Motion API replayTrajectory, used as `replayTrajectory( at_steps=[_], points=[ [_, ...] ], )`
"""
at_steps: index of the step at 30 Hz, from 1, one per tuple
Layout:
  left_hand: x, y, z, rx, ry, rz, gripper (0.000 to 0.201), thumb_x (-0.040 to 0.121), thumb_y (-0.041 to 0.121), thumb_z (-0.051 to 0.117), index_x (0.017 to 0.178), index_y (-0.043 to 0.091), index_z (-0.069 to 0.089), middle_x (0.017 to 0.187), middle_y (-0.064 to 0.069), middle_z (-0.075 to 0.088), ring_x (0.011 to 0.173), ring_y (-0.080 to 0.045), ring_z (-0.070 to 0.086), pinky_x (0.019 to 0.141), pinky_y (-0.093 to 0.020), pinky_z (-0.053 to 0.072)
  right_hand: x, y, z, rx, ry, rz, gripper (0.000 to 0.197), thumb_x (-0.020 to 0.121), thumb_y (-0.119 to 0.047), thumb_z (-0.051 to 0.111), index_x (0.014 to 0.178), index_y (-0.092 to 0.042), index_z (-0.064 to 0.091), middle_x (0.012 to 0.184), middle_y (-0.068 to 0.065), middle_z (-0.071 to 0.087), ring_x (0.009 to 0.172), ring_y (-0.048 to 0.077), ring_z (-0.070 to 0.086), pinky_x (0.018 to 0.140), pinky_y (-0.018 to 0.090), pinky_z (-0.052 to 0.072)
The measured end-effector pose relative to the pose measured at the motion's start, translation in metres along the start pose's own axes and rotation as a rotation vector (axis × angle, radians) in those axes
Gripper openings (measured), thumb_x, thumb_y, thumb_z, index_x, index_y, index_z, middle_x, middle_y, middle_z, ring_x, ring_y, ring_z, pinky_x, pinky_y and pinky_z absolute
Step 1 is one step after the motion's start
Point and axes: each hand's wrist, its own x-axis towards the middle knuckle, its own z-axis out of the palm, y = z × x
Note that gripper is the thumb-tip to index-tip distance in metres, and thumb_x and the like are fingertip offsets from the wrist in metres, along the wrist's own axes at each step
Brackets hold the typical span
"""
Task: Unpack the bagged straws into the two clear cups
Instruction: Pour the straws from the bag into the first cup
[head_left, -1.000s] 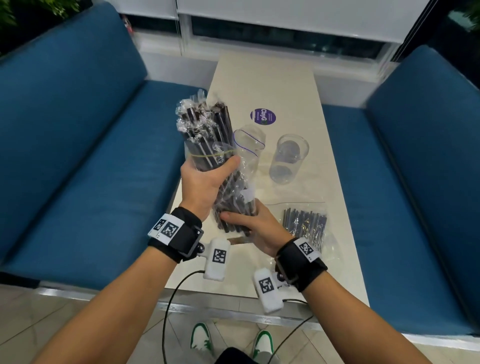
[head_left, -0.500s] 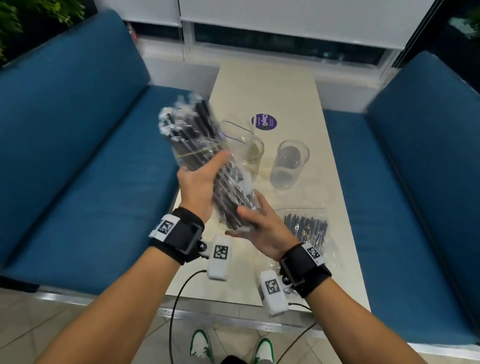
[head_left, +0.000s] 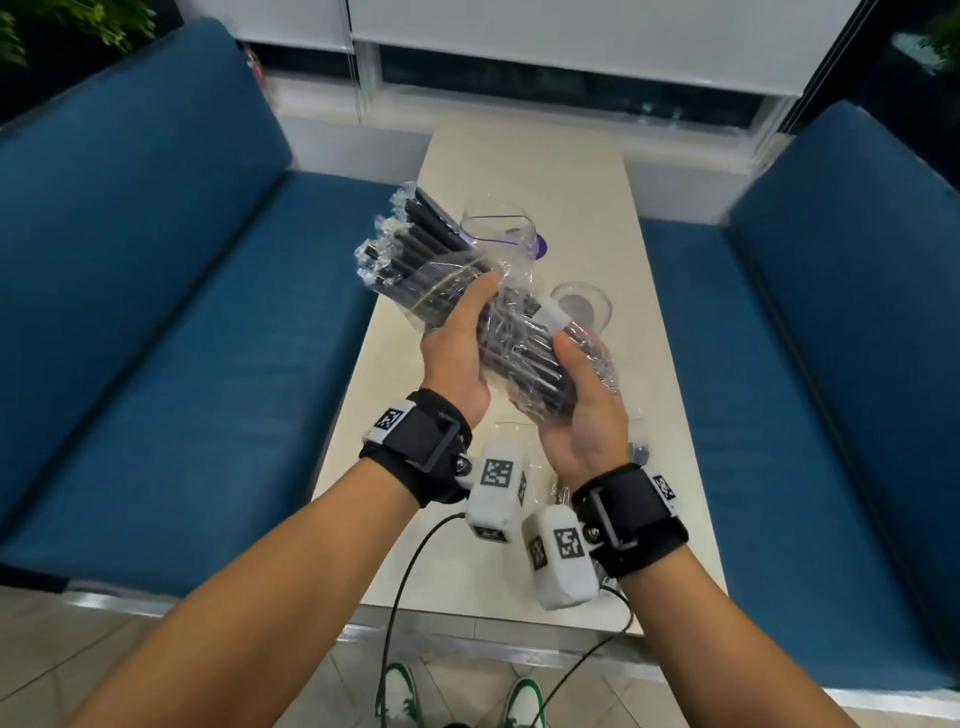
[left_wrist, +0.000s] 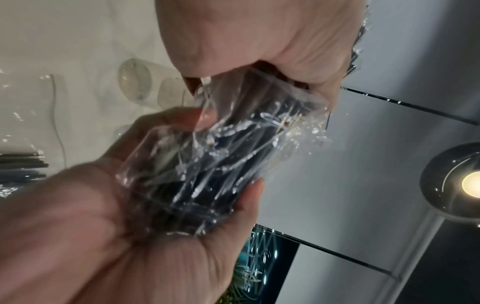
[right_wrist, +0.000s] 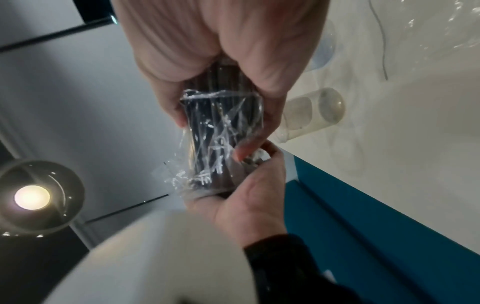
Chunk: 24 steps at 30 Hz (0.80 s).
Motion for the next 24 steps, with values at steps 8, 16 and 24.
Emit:
replayTrajectory(
  at_steps=[8,16,24],
  points=[
    [0.0,0.03,-0.027,0.662,-0.232,-0.275,0.098,0.084,0.092,0.052,0.141,0.014,0.067,0.127,-0.013,0.076,0.111,-0.034,0.074,0.093,-0.044,0.061,0.031,-0.068,-0.016,-0.336,-0.132,-0.131,0.022,0.094,-0.005,0.072,0.113,-0.015,0.069,0.103,0.015,0.075,0.084,0.034,0.075,0.066,0.045,0.063],
    [-0.03,0.074,-0.039,1.509,-0.248,0.743,0.069,0.071,0.071,0.088,0.118,0.026,0.065,0.113,0.019,0.066,0.103,-0.005,0.057,0.09,-0.027,0.046,0.043,-0.103,0.009,-0.818,-0.29,-0.219,0.029,0.083,-0.003,0.085,0.109,-0.012,0.074,0.096,0.009,0.078,0.079,0.028,0.077,0.066,0.048,0.064],
    [0.001,0.063,-0.008,1.7,-0.176,0.75,0.098,0.064,0.077,0.087,0.139,0.021,0.056,0.116,-0.002,0.077,0.11,-0.03,0.071,0.102,-0.045,0.052,0.039,-0.101,0.086,-1.254,-0.446,-0.483,0.03,0.075,-0.032,0.088,0.101,-0.023,0.076,0.099,-0.008,0.077,0.096,0.012,0.073,0.09,0.044,0.062]
  ],
)
